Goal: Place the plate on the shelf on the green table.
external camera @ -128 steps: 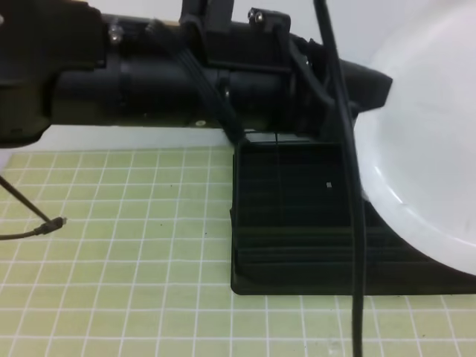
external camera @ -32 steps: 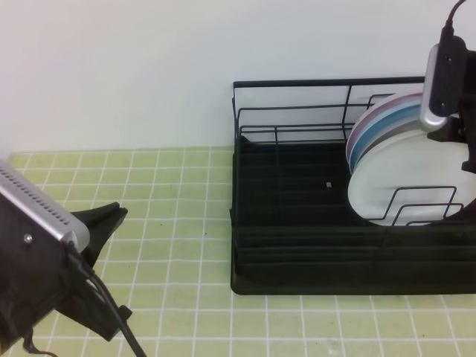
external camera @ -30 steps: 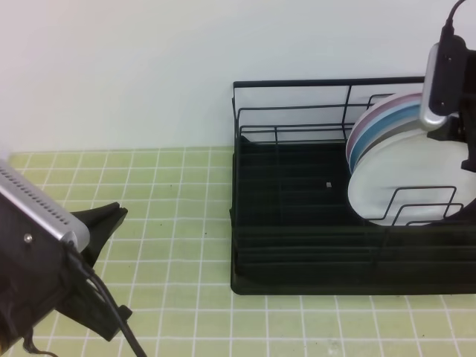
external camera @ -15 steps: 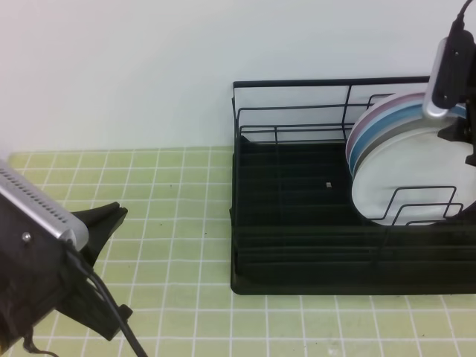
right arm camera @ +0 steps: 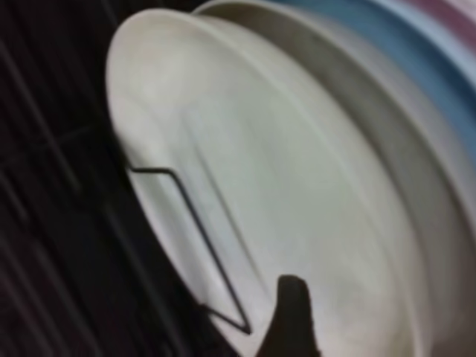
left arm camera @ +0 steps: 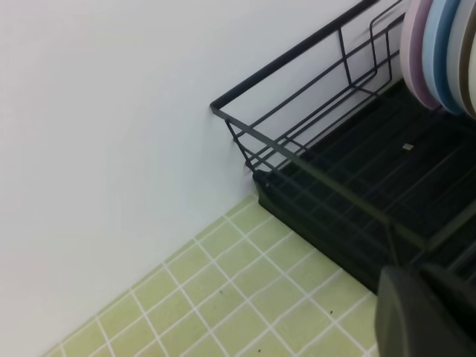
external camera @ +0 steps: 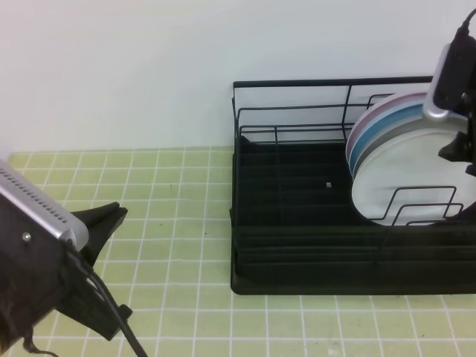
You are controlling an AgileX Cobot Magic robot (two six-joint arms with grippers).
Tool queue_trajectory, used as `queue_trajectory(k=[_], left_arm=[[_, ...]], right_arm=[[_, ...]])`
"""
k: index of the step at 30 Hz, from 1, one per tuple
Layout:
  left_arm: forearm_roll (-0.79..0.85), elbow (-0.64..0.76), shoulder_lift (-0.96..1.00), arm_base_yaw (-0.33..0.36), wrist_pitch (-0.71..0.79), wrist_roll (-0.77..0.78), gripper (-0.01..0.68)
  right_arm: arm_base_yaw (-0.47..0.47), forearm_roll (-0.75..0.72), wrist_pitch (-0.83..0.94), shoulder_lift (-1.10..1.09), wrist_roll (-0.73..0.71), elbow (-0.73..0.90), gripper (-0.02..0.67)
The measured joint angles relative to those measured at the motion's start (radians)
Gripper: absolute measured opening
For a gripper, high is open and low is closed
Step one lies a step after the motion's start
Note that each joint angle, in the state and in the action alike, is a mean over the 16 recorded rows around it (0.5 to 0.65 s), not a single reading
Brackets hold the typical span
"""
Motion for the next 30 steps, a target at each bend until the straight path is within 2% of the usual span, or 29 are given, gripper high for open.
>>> queue_trajectory(k=[5, 9, 14, 18, 24, 27, 30], left_arm=[[0.012, -0.001, -0.001, 0.000, 0.002, -0.022, -0.002], [0.021, -0.009, -0.002, 0.000, 0.003, -0.045, -0.002], [0.032, -0.023, -0.011, 0.000, 0.003, -0.087, -0.002], [0.034, -0.034, -0.028, 0.000, 0.007, -0.111, -0.002], [0.034, -0.045, -0.063, 0.000, 0.016, -0.137, -0.002], [0.034, -0.046, -0.080, 0.000, 0.021, -0.143, -0.002], [0.034, -0.046, -0.091, 0.000, 0.026, -0.145, -0.002]], right_arm=[[0.000, 0.001, 0.045, -0.054, 0.085, 0.000, 0.521], [0.000, 0.008, 0.079, -0.126, 0.209, 0.000, 0.465], [0.000, 0.061, 0.124, -0.249, 0.381, 0.013, 0.317], [0.000, 0.165, 0.145, -0.367, 0.471, 0.058, 0.187], [0.000, 0.376, 0.140, -0.569, 0.494, 0.207, 0.037], [0.000, 0.469, 0.110, -0.681, 0.470, 0.314, 0.003], [0.000, 0.536, 0.068, -0.796, 0.445, 0.432, 0.000]])
